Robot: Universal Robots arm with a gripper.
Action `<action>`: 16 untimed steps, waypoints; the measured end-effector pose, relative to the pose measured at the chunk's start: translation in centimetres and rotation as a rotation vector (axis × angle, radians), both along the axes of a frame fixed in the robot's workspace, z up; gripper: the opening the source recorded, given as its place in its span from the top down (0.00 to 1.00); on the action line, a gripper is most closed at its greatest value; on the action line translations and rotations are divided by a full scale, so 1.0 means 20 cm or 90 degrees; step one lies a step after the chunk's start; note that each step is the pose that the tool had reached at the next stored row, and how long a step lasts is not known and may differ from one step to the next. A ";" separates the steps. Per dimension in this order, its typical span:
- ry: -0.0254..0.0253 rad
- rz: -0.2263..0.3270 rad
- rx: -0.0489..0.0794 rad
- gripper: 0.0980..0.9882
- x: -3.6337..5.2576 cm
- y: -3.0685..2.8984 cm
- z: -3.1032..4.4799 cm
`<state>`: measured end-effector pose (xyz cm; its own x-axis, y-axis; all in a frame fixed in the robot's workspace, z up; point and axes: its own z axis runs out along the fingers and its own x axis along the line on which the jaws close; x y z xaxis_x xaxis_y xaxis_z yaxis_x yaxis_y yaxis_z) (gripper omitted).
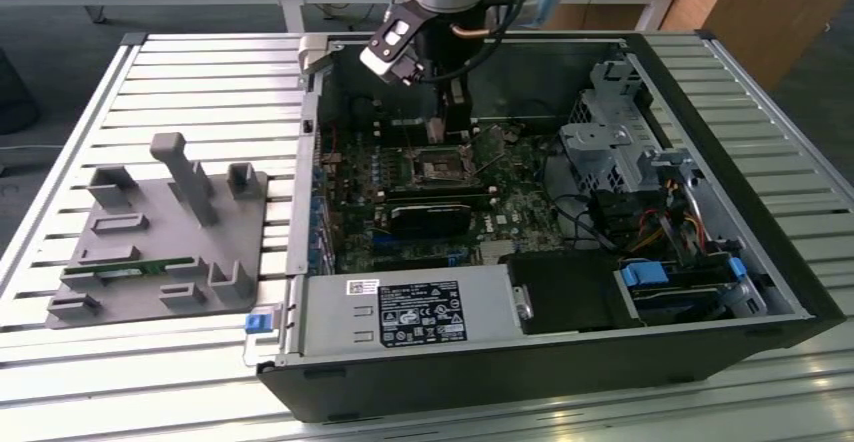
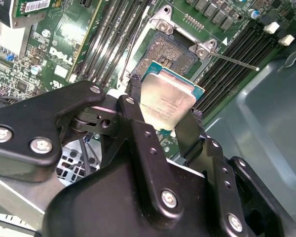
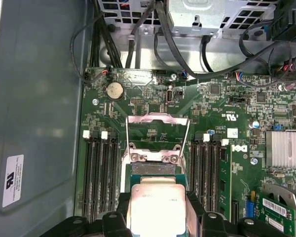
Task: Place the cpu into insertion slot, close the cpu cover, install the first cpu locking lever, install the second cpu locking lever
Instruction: 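Place the cpu into insertion slot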
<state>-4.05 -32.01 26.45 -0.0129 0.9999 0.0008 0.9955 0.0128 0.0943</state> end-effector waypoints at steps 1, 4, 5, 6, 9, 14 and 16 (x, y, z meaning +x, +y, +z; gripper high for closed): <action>0.0000 0.000 0.000 0.52 0.000 0.000 -0.002; 0.0000 0.000 0.000 0.52 0.000 0.000 -0.007; 0.0000 0.000 0.000 0.52 0.000 0.000 -0.009; 0.0001 0.000 0.000 0.52 0.000 0.000 -0.010; -0.0001 0.000 0.000 0.52 0.000 0.000 -0.015; 0.0000 0.000 0.000 0.52 0.000 0.000 -0.025; 0.0000 0.000 0.000 0.52 0.000 0.000 -0.028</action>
<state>-4.05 -32.01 25.90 -0.0129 0.9999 0.0008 0.9955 0.0128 0.0942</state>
